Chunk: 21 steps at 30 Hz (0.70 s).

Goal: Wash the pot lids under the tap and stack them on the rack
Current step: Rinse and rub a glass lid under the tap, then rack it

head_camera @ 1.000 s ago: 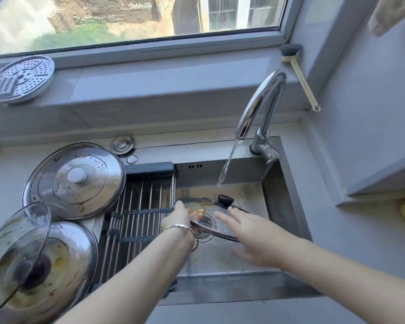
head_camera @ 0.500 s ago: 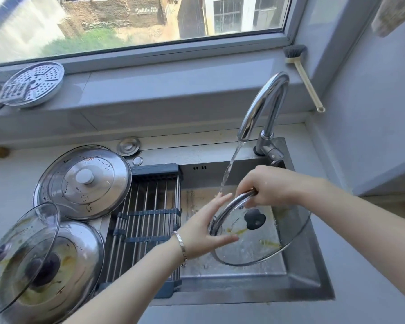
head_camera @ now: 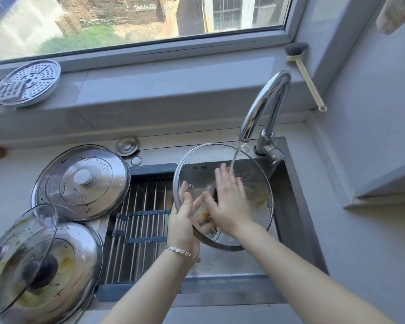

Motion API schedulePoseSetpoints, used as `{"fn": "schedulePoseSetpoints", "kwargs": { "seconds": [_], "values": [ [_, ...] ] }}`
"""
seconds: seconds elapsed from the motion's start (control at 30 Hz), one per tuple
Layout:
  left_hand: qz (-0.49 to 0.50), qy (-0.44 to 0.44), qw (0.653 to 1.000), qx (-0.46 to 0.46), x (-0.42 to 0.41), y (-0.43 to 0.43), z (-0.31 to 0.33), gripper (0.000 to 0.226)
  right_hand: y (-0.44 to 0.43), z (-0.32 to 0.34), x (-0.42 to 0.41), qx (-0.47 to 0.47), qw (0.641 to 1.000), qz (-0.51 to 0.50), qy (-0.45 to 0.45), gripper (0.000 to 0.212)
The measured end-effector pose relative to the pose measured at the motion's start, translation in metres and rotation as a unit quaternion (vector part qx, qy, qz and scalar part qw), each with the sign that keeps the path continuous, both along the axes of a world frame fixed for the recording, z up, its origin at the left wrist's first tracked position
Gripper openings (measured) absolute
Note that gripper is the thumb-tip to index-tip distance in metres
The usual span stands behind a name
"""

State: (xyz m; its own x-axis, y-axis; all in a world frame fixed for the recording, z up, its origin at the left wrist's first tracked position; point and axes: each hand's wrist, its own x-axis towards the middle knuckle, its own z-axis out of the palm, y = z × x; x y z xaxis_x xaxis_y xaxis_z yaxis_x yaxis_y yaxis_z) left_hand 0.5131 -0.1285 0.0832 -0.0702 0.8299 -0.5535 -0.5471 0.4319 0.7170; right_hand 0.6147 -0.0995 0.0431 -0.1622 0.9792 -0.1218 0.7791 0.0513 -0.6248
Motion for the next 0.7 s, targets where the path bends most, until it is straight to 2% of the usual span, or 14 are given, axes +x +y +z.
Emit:
{"fn": "schedulePoseSetpoints", "kwargs": {
  "seconds": [0.07, 0.13, 0.17, 0.23, 0.3, 0.37, 0.47, 0.57, 0.7],
  "values": [
    [0.029, -0.013, 0.999, 0.005, -0.001, 0.003, -0.001, 0.025, -0.011, 0.009, -0.016, 0.024, 0.989, 0.14, 0.041, 0.071],
    [0.026, -0.042, 0.999, -0.001, -0.006, 0.001, 0.0, 0.025, -0.012, 0.01, -0.008, 0.034, 0.974, 0.223, 0.005, 0.068],
    [0.006, -0.048, 0.999, -0.013, -0.009, -0.002, 0.0, 0.025, -0.006, 0.006, 0.003, 0.041, 0.973, 0.221, -0.041, 0.067],
    [-0.03, -0.035, 0.999, -0.029, -0.015, -0.008, -0.002, 0.024, 0.009, 0.001, 0.03, 0.025, 0.981, 0.15, -0.122, 0.071],
    [-0.046, -0.027, 0.998, -0.028, -0.013, -0.013, -0.001, 0.023, 0.019, 0.002, 0.039, 0.003, 0.983, 0.095, -0.154, 0.081],
    [-0.052, -0.019, 0.998, -0.024, -0.006, -0.012, -0.002, 0.025, 0.017, 0.008, 0.02, 0.012, 0.984, 0.122, -0.133, 0.081],
    [-0.016, -0.009, 1.0, -0.021, -0.003, -0.006, -0.008, 0.027, -0.002, 0.017, -0.007, 0.039, 0.969, 0.236, -0.068, 0.073],
    [0.011, -0.048, 0.998, -0.03, -0.017, -0.002, -0.007, 0.025, -0.01, 0.015, 0.01, 0.041, 0.939, 0.328, -0.099, 0.069],
    [-0.033, -0.021, 0.999, -0.032, -0.021, -0.003, -0.001, 0.023, 0.004, 0.01, 0.028, 0.023, 0.959, 0.239, -0.147, 0.078]
  ]
}}
